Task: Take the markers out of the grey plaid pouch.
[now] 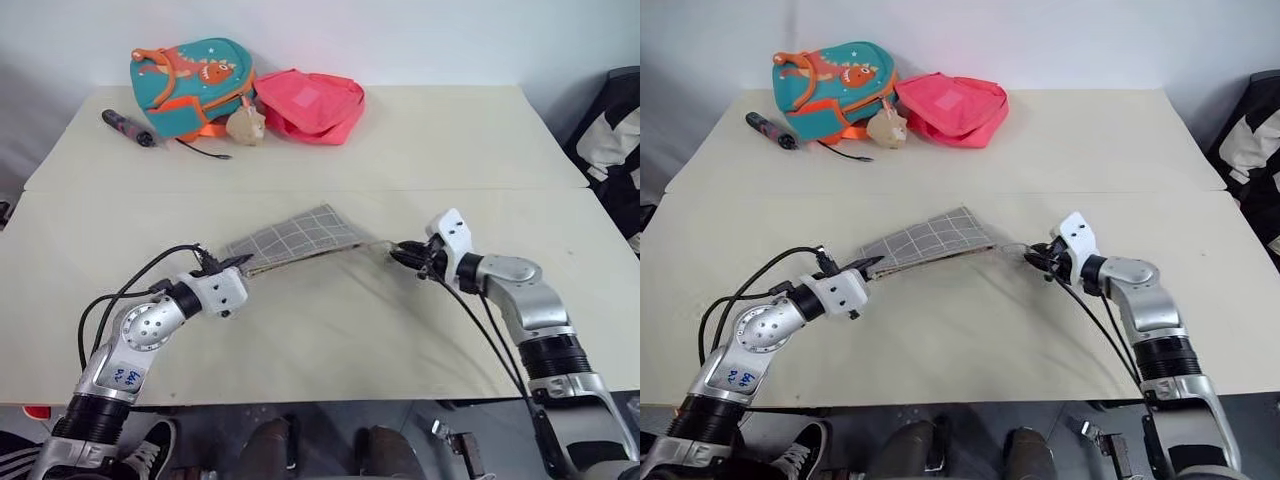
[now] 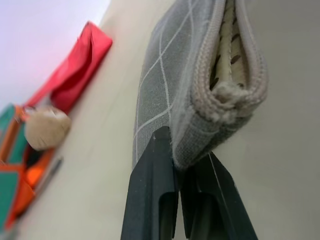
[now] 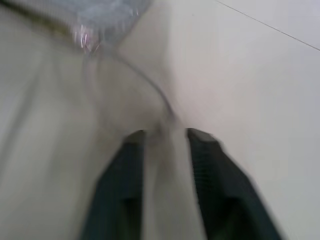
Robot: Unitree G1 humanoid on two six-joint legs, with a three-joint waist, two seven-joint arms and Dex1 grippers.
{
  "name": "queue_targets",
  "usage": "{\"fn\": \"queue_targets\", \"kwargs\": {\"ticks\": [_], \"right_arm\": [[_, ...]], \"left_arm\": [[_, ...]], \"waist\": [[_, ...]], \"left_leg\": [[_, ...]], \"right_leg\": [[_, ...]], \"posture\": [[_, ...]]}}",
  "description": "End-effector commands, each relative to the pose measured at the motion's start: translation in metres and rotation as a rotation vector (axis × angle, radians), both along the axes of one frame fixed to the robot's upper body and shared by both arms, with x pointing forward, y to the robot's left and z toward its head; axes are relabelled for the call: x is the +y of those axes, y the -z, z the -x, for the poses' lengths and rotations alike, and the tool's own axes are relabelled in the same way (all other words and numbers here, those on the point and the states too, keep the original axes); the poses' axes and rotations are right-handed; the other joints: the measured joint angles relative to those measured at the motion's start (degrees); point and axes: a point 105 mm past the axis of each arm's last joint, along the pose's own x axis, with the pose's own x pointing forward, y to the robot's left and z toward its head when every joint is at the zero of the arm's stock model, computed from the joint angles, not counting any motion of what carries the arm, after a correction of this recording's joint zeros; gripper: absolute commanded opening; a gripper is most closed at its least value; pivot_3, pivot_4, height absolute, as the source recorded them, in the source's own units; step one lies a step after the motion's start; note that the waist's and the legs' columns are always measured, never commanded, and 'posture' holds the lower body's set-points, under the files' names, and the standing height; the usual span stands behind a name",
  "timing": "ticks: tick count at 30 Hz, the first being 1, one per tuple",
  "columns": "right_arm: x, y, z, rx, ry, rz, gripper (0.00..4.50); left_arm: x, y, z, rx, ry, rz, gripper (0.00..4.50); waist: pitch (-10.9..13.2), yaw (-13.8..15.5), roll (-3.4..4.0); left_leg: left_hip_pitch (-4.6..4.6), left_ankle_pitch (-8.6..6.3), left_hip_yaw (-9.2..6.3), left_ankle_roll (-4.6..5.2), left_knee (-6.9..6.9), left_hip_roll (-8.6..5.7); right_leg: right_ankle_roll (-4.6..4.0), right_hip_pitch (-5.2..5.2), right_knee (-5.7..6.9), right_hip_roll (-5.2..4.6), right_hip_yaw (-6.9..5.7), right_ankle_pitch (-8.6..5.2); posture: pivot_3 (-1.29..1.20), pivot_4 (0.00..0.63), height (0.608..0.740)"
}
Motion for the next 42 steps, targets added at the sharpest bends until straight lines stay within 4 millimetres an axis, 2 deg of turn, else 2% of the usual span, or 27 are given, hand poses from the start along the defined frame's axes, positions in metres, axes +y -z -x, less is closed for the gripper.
{"fn": "queue_targets", "kwargs": {"ticks": [1,4,9,12,14,16,20,25,30,36,39,42], "right_arm": [[-0.006,-0.025,0.021,0.018,-0.109,-0.016,2.35],[0.0,-0.05,0.023,-0.071,-0.144,-0.053,2.35],[0.05,-0.075,0.037,-0.141,-0.284,-0.195,2.35],[0.094,-0.077,0.045,-0.187,-0.343,-0.252,1.41],[0.104,-0.071,0.049,-0.187,-0.36,-0.237,0.76],[0.107,-0.066,0.047,-0.201,-0.359,-0.202,0.01],[0.11,-0.066,0.049,-0.199,-0.38,-0.197,0.01],[0.115,-0.054,0.049,-0.201,-0.388,-0.134,0.01],[0.114,-0.045,0.039,-0.198,-0.327,-0.098,0.01],[0.115,-0.057,0.036,-0.185,-0.293,-0.176,0.01],[0.114,-0.049,0.032,-0.228,-0.293,-0.066,0.01],[0.118,-0.043,0.024,-0.336,-0.273,0.082,0.01]], "left_arm": [[-0.002,-0.015,0.003,-0.004,0.025,0.039,0.0],[-0.003,-0.016,0.002,0.023,0.028,0.075,0.0],[-0.015,-0.019,0.004,0.112,0.077,0.17,0.0],[-0.028,-0.024,0.007,0.168,0.127,0.237,0.0],[-0.029,-0.026,0.007,0.164,0.126,0.232,0.0],[-0.03,-0.029,0.007,0.163,0.125,0.242,0.0],[-0.032,-0.034,0.006,0.153,0.123,0.244,0.0],[-0.035,-0.035,0.006,0.149,0.124,0.251,0.0],[-0.04,-0.036,0.008,0.144,0.14,0.233,0.0],[-0.042,-0.036,0.008,0.145,0.145,0.229,0.0],[-0.048,-0.035,0.01,0.158,0.168,0.236,0.0],[-0.063,-0.037,0.016,0.189,0.224,0.27,0.0]], "waist": [[0.0,-0.08,0.0],[0.0,-0.32,0.0],[0.0,-0.56,-0.01],[0.0,-0.34,-0.01],[0.01,-0.22,-0.02],[0.01,0.15,-0.02],[0.01,-0.07,-0.03],[0.01,-0.17,-0.03],[0.01,-0.23,-0.03],[0.01,-0.22,-0.03],[0.01,-0.23,-0.03],[0.01,-0.21,-0.03]], "left_leg": [[0.0,-0.01,0.0,0.01,0.01,0.0],[0.01,-0.02,0.0,0.02,0.02,0.02],[0.04,-0.04,0.09,-0.15,0.03,0.36],[0.03,-0.05,0.08,-0.19,0.03,0.37],[0.0,-0.05,0.09,-0.19,0.04,0.36],[-0.02,-0.04,0.09,-0.15,0.06,0.29],[-0.06,-0.1,0.14,-0.05,0.2,0.2],[-0.05,-0.11,0.15,-0.11,0.19,0.27],[-0.05,-0.11,0.25,-0.1,0.19,0.28],[-0.04,-0.11,0.27,-0.1,0.2,0.28],[-0.04,-0.12,0.28,-0.09,0.2,0.28],[-0.05,-0.12,0.33,-0.1,0.21,0.28]], "right_leg": [[0.0,0.02,-0.01,0.0,0.0,0.0],[-0.01,0.04,-0.06,-0.01,0.0,0.01],[-0.19,0.02,-0.14,0.13,-0.01,0.13],[-0.19,-0.02,-0.1,0.13,-0.03,0.13],[-0.19,-0.04,-0.11,0.13,-0.01,0.13],[-0.19,-0.05,-0.1,0.13,-0.03,0.13],[-0.14,-0.02,-0.11,0.15,-0.01,0.17],[-0.14,-0.07,-0.08,0.15,0.02,0.16],[-0.14,-0.11,-0.06,0.17,0.05,0.16],[-0.14,-0.12,-0.04,0.16,0.09,0.17],[-0.15,-0.13,-0.03,0.16,0.1,0.17],[-0.14,-0.17,0.0,0.17,0.14,0.17]], "posture": [[0.0,0.15,0.74],[0.0,0.15,0.74],[0.0,0.15,0.74],[0.0,0.15,0.74],[0.0,0.15,0.74],[0.0,0.15,0.74],[0.0,0.15,0.74],[0.0,0.15,0.74],[0.0,0.15,0.74],[0.0,0.15,0.74],[0.0,0.15,0.74],[0.0,0.15,0.74]]}}
